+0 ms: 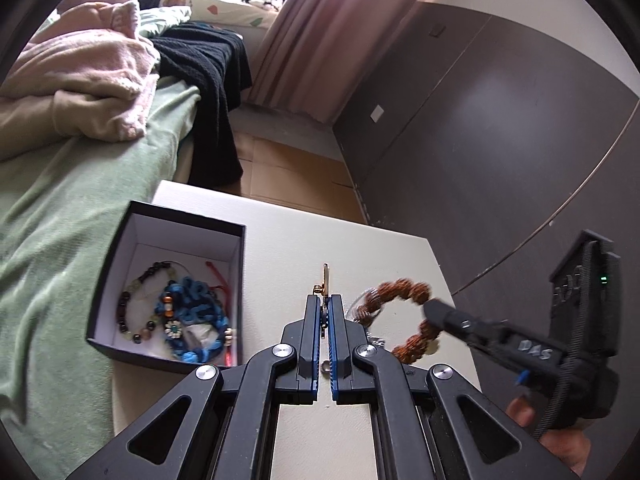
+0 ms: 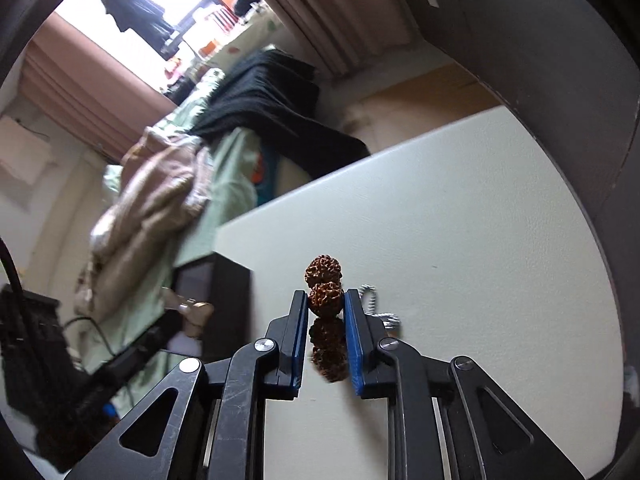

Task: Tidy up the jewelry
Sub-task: 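Grasp the brown bead bracelet with the right tool beside the left tool, then carry the brown bead bracelet into the black box with the right tool and open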

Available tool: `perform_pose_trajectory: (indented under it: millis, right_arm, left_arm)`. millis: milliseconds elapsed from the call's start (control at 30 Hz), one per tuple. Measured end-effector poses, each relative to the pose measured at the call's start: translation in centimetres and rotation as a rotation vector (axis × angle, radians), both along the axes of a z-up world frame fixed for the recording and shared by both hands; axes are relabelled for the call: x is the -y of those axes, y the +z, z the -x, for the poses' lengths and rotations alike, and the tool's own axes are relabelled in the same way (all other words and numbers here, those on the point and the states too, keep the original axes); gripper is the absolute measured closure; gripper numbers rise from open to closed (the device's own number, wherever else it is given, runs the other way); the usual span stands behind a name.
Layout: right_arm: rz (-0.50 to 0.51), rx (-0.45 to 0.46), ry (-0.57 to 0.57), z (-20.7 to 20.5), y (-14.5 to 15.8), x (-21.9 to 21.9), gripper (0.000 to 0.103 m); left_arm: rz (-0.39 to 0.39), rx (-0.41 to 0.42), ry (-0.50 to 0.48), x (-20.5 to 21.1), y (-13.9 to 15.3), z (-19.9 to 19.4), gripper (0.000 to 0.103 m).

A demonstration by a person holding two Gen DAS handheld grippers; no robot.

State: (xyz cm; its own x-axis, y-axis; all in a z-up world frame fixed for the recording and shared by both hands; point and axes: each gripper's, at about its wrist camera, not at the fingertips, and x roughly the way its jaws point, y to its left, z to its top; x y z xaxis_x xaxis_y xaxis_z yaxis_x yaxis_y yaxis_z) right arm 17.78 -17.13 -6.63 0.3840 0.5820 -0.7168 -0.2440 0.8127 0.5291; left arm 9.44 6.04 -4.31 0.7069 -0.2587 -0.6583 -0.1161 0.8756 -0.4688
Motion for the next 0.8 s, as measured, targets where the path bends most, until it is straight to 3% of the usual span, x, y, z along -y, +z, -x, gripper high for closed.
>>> perform_pose_trajectory:
  millis: [500, 700, 800]
  right_arm:
    - [-0.186, 0.122, 0.021, 2.5, 5.7, -1.7, 0.084]
    - [-0.237, 0.156, 0.052, 3.4, 7.2, -2.9, 0.084]
    - [-0.248, 0.159, 0.068, 3.4, 7.3, -3.7, 0.084]
  left_arm:
    - [0.037, 0.035, 0.101, -5.0, 1.1, 2.1, 0.100]
    - [0.060, -0.014, 0.154, -6.8, 0.4, 1.7, 0.099]
    - [0.096, -0.062, 0.151, -7.4, -0.2, 1.1, 0.094]
